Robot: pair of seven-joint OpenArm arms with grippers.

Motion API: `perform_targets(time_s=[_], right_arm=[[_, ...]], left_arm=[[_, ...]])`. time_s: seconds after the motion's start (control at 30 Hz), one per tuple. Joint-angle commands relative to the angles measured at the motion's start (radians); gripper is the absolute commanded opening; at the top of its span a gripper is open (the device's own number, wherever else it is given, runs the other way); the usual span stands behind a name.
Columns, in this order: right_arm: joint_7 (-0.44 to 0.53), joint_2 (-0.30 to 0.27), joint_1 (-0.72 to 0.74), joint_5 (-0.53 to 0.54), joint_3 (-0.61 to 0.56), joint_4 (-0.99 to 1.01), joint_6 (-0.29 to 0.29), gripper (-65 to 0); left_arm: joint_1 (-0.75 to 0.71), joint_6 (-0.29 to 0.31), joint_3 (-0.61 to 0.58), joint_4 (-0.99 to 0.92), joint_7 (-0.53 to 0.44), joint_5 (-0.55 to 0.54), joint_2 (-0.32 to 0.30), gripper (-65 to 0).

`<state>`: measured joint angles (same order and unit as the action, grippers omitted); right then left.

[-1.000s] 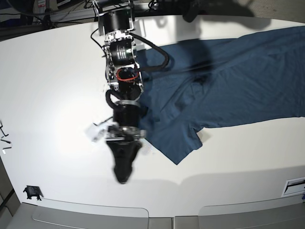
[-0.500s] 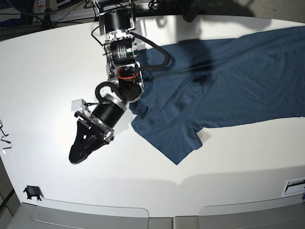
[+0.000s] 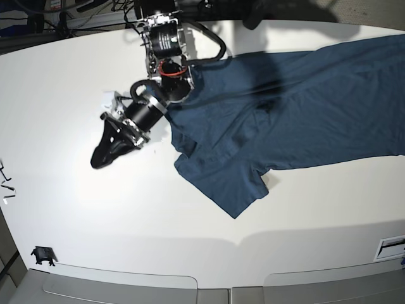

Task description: Fold the T-shirt properly

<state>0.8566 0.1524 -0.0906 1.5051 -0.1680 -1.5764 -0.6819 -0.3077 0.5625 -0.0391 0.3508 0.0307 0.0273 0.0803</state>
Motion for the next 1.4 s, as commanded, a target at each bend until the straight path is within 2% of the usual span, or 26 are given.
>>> perform_targets(time_s=[0.0,0.13,0.23,0.27,0.4,0.53,0.67,0.77,0.87,0.97,1.07,1.13,1.2,1.27,1.37], right_arm=[[0.008,0.005,0.005,-0.022,-0.003,-0.016,-0.016,-65.0],[0.101,0.005,-0.013,-0.022,-0.037,-0.016,-0.016,-65.0],[0.238,0.005,-0.012,-0.022,-0.101,-0.016,-0.016,-65.0],[0.296,0.005,-0.012,-0.022,-0.132,-0.016,0.001,-65.0],[0.540,0.005,-0.012,-0.022,-0.272,-0.016,0.176,-65.0],[0.540,0.005,-0.010,-0.022,-0.351,-0.016,0.354,-65.0],[0.523,0.005,-0.010,-0.022,-0.349,-0.016,0.610,-65.0],[0.321,0.005,-0.009,-0.125,-0.349,-0.016,0.782,-65.0],[0.046,0.001,-0.009,-0.309,-0.349,-0.016,0.884,-65.0],[-0.284,-0.014,-0.009,-0.536,-0.349,-0.016,0.885,-65.0],[-0.547,-0.014,-0.009,-0.751,-0.349,-0.016,0.823,-65.0],[-0.681,-0.014,-0.009,-0.853,-0.349,-0.016,0.740,-65.0],[-0.802,-0.014,-0.009,-0.912,-0.349,-0.016,0.636,-65.0],[-0.908,-0.014,-0.009,-0.931,-0.349,-0.016,0.529,-65.0],[-1.040,-0.014,-0.009,-0.930,-0.349,-0.016,0.409,-65.0]], left_arm=[[-0.011,0.030,-0.002,0.002,-0.002,-0.002,0.014,-65.0],[-0.011,0.030,-0.002,0.002,-0.002,-0.001,0.014,-65.0],[-0.011,0.030,-0.002,0.002,-0.002,-0.001,0.014,-65.0],[-0.011,0.030,-0.002,0.002,-0.002,-0.001,0.014,-65.0],[-0.011,0.030,-0.002,0.002,-0.002,-0.001,0.013,-65.0],[-0.011,0.030,-0.002,0.002,-0.002,-0.001,0.013,-65.0],[-0.011,0.030,-0.002,0.002,-0.002,-0.001,0.013,-65.0],[-0.011,0.030,-0.002,0.002,-0.002,-0.002,0.013,-65.0],[-0.011,0.030,-0.002,0.002,-0.002,-0.002,0.013,-65.0],[-0.011,0.030,-0.002,0.002,-0.002,-0.002,0.013,-65.0],[-0.011,0.030,-0.002,0.002,-0.002,-0.002,0.013,-65.0],[-0.011,0.030,-0.002,0.002,-0.002,-0.002,0.013,-65.0],[-0.011,0.030,-0.002,0.002,-0.002,-0.002,0.013,-65.0],[-0.011,0.030,-0.002,0.002,-0.002,-0.002,0.013,-65.0],[-0.011,0.030,-0.002,0.002,-0.002,-0.002,0.013,-65.0]])
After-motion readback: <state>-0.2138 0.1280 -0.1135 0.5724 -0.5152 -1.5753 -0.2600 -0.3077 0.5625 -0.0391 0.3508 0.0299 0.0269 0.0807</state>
